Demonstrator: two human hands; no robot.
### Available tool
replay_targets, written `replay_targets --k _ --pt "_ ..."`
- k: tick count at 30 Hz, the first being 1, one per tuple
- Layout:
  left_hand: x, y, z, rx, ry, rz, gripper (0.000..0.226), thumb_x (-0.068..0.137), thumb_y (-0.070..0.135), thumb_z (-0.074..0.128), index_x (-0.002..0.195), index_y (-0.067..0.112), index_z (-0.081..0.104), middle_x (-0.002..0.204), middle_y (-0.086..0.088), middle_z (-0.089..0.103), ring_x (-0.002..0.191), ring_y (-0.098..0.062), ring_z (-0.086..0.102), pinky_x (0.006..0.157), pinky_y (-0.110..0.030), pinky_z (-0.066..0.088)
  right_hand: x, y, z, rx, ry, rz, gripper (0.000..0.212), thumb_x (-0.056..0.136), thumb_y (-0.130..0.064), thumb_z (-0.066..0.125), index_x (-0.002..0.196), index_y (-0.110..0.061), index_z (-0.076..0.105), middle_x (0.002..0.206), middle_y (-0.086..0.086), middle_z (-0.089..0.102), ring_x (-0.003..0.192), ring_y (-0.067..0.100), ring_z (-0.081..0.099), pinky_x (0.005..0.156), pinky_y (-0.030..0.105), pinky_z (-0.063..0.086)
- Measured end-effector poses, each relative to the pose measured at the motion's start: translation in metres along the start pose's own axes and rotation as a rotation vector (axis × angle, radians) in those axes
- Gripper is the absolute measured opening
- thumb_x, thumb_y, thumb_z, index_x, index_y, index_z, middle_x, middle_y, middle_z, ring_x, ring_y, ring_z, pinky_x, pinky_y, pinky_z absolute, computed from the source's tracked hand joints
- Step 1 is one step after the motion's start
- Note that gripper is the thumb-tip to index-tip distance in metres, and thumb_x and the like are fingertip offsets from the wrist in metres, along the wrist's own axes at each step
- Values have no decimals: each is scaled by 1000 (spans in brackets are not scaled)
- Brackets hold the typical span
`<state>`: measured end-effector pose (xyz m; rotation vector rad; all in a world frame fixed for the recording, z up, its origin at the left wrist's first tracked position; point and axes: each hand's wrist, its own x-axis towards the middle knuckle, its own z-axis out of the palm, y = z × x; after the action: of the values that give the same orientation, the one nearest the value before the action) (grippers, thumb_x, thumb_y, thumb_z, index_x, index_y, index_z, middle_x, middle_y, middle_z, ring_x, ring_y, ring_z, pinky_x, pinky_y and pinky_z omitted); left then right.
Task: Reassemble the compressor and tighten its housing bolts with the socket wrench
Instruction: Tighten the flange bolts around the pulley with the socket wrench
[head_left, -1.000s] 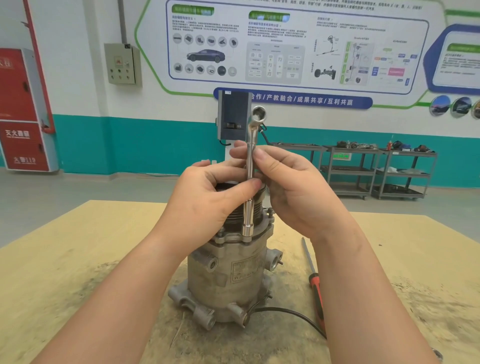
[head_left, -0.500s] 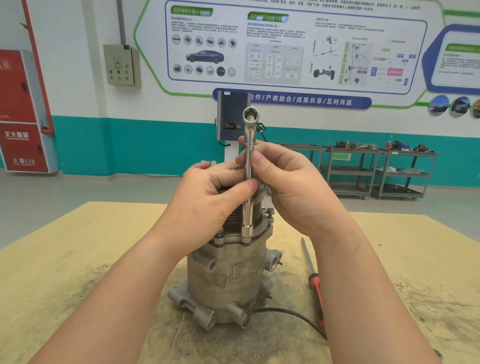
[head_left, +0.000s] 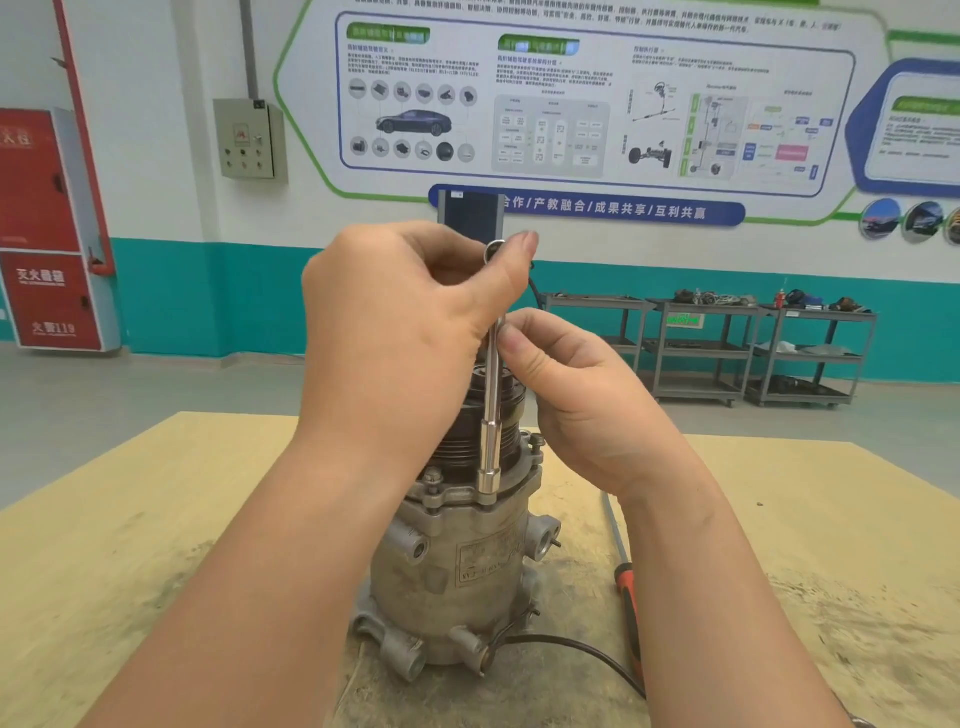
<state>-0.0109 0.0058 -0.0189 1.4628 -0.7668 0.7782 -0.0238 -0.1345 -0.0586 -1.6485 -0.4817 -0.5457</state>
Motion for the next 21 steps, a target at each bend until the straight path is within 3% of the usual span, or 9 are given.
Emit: replay_targets --k 2,5,7,9,11,13,17,19,21 --pt "2 1 0 -31 -60 -13 20 84 34 75 70 19 74 64 9 72 56 -2 65 60 -18 54 -2 2 0 75 -23 2 21 91 -31 53 87 -30 73 94 -12 69 97 6 57 101 33 36" --pt "4 -7 2 -316 -150 -162 22 92 19 68 72 10 71 66 -4 71 61 -14 68 60 -27 60 -3 4 1 54 -56 30 28 92 -36 50 91 -24 75 106 -4 71 107 12 61 106 36 38" --pt "5 -14 4 -517 -192 -294 24 97 19 59 80 6 70 68 -7 70 65 -19 70 59 -27 58 -3 4 4 -19 -75 53 31 92 -41 51 81 -26 75 99 -4 72 100 13 63 102 43 40" --pt "6 -16 6 -739 -237 -468 21 98 24 53 94 8 67 68 -3 70 62 -15 69 49 -22 53 -3 3 7 -67 -109 66 32 93 -42 50 78 -28 74 91 -9 71 95 6 63 95 38 39" --pt "8 -17 9 -845 -306 -562 15 98 26 52 103 16 63 68 0 69 57 -13 67 44 -19 50 -4 2 6 -81 -134 65 33 95 -41 48 79 -28 74 90 -12 72 98 3 62 97 36 38" --pt "12 -17 12 -749 -354 -516 13 99 25 51 100 19 62 68 0 69 56 -14 67 48 -21 53 -4 1 4 -70 -141 71 33 95 -40 47 80 -28 74 93 -11 72 101 4 63 101 37 37" --pt "18 -8 11 -311 -278 -315 19 94 33 62 98 15 67 65 1 71 54 -15 70 46 -23 52 -3 0 4 -137 -73 110 36 89 -47 51 70 -27 74 86 -11 71 93 3 63 89 31 40" --pt "17 -3 8 -151 -266 -282 35 80 41 76 101 16 64 66 2 72 49 -19 68 39 -28 50 -2 -1 5 -188 -65 105 38 86 -53 54 71 -24 73 89 -1 72 98 19 65 97 42 43" --pt "17 1 7 -25 -287 -270 29 79 33 80 99 24 60 65 6 72 43 -17 63 36 -33 49 -3 -2 5 -186 -81 100 45 82 -58 55 80 -18 75 96 2 74 105 22 65 105 47 40"
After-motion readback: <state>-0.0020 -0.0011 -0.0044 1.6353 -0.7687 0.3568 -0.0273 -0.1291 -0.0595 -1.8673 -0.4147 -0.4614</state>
